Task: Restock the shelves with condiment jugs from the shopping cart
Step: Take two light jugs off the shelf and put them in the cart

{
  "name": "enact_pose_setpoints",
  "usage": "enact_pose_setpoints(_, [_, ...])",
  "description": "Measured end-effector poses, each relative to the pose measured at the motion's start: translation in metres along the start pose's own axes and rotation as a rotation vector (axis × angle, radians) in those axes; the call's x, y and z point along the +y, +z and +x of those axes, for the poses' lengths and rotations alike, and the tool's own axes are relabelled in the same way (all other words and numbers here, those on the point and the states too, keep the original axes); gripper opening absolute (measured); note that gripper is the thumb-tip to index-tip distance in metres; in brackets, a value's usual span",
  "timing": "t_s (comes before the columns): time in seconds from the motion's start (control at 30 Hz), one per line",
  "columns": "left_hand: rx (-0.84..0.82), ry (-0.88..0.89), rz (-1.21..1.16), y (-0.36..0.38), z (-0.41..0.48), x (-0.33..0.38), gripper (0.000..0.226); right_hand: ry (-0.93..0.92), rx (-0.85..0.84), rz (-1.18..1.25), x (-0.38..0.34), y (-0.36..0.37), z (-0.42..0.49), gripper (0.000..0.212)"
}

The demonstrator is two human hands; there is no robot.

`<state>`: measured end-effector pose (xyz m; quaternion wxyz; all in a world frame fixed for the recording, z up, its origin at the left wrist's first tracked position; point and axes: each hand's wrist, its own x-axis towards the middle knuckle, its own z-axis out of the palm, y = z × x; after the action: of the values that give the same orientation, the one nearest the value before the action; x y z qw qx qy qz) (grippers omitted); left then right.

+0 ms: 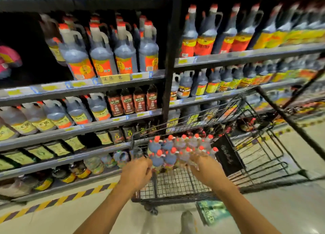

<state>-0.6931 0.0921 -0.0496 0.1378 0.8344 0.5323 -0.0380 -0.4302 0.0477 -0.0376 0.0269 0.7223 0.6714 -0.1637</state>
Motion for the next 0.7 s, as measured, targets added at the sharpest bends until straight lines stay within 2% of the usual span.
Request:
enact_pose_setpoints(0.2, [-0.019, -0.053, -0.032, 0.038, 0.051, 0.054, 0.023, 0.022, -0.093, -0.035, 0.079, 0.002, 0.016, 0.043])
enact_pose_setpoints(0.37, [-0.017, -0.114, -0.117, 0.065, 0.080, 0.091, 0.021, -0.010, -0.186, 0.006, 0.133, 0.018, 0.053, 0.034])
enact_pose_setpoints(0.7, [-0.132, -0.310, -0.247, 0.129, 0.136, 0.119, 0.023, -0.088, -0.317, 0.136, 0.161, 0.083, 0.151, 0.039])
